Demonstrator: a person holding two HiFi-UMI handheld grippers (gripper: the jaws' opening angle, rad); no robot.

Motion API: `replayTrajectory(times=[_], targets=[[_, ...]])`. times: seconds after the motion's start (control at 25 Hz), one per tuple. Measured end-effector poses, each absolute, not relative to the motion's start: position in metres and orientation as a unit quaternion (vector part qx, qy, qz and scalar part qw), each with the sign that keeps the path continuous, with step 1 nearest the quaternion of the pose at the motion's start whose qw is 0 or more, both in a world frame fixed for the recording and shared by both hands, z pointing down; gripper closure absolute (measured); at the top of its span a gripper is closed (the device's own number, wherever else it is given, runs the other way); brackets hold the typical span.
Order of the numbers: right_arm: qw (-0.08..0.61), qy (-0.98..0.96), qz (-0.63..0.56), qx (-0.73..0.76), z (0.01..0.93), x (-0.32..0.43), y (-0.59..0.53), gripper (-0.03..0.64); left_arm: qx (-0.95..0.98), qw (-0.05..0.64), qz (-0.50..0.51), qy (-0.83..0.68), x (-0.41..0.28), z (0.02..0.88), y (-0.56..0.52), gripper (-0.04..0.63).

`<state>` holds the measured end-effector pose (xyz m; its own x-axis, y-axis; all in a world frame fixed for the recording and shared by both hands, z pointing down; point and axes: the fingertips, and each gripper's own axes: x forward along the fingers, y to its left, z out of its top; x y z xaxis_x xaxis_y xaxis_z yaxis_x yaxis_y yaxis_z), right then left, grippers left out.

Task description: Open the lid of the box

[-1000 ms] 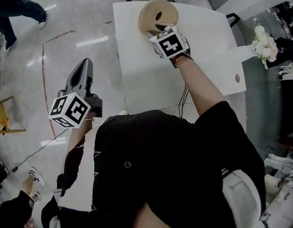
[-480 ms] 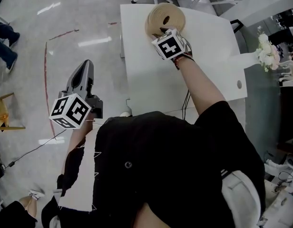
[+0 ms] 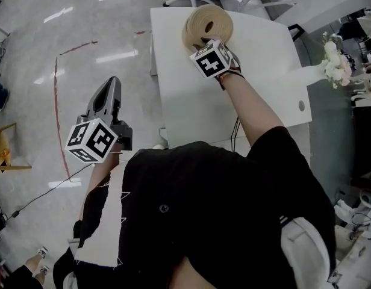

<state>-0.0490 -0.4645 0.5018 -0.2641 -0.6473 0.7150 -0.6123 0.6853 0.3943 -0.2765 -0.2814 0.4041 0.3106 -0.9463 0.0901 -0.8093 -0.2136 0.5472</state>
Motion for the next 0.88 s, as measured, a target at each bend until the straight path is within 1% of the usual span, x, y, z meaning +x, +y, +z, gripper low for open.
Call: replayTrajectory(times=[0.36, 0.72, 0.88], targets=[[0.476, -0.789, -0.029, 0.387, 0.503, -0.05, -0.464, 0.486, 0.77, 0.26, -0.132, -0.568, -0.277, 0.407, -0.282, 0.584], [0.471, -0.791, -0.018, 0.391, 0.502, -0.05, -0.463, 0.488, 0.767, 0.261, -0.134, -0.57, -0.284, 0.408, -0.282, 0.584], [0.48, -0.786, -0.029, 0.39, 0.502, -0.05, -0.463, 0.495, 0.767, 0.259, -0.136, -0.571, -0.288, 0.406, -0.284, 0.584]])
